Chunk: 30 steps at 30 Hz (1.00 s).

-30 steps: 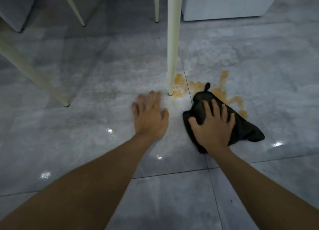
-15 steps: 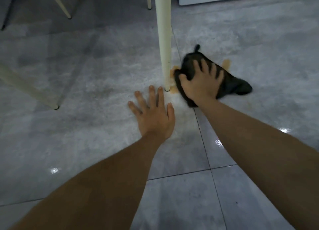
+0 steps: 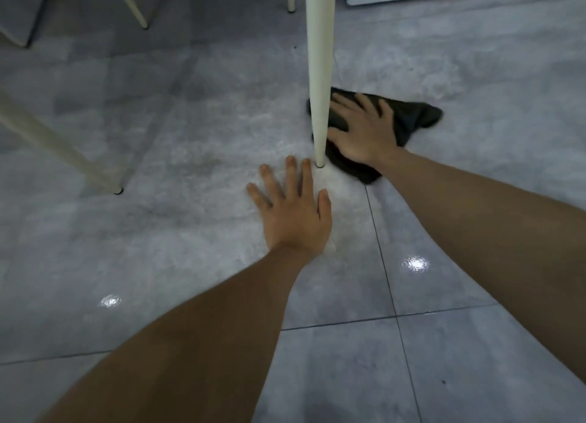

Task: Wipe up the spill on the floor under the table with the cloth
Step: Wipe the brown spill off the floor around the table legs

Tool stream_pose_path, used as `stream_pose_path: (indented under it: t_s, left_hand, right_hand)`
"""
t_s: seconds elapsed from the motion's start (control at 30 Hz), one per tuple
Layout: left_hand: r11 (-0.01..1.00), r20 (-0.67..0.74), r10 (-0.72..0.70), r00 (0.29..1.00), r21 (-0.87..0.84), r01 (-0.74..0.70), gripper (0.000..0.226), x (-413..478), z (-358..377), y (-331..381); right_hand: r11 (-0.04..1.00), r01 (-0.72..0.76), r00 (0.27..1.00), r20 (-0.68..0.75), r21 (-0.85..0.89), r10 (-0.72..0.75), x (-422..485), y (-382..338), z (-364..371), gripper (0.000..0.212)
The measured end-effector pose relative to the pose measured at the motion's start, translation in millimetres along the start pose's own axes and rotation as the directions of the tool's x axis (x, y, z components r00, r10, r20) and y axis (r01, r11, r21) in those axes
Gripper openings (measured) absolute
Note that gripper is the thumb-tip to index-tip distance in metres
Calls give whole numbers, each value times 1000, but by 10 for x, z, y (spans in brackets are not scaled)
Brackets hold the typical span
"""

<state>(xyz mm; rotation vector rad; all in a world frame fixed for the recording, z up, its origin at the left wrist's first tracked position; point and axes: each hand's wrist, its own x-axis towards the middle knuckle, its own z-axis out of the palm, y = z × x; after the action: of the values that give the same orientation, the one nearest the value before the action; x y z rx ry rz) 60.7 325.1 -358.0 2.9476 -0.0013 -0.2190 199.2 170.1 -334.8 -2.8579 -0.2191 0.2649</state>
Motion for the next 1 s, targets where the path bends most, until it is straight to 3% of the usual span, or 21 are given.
stream_pose_path:
  t_s: [0.1,0.2,0.4,0.53,0.67,0.77,0.9,1.0]
  left_hand:
    - [1000,3,0,1000,-2,0,69,6,-4,-9]
    - [1000,7,8,1000,2,-8,69,-3,-19,-37]
    - [1000,6,11,1000,-5,-11,69,3,-12,-17]
    - [1000,11,-4,1000,22,4,68,26,-30,42]
    - [1000,14,6,1000,18,-6,65,21,-25,12]
    - [999,-121,41,992,-3,-42,61,13,-28,23]
    - [992,-244,112,963,-26,-122,53,53,-2,173]
    - [991,-284,41,958,-113,-76,42,131,46,262]
  right_hand:
    - [970,201,972,97,139,-216,68,-114,-26,68]
    - [952,218,968,75,215,-238,6,13,-31,45]
    - [972,71,992,-118,224,-46,-567,515,7,58]
    - [983,-158,966,-193,90,173,-750,155,152,56]
    - [996,-79,972,-216,51,88,-1270,-144,340,62]
    - [991,-128,971,-196,45,134,-1489,181,319,66]
    - [923,-376,903,-193,77,384,-1125,399,164,70]
    - [937,-342,915,-204,66,348,-1143,290,207,71]
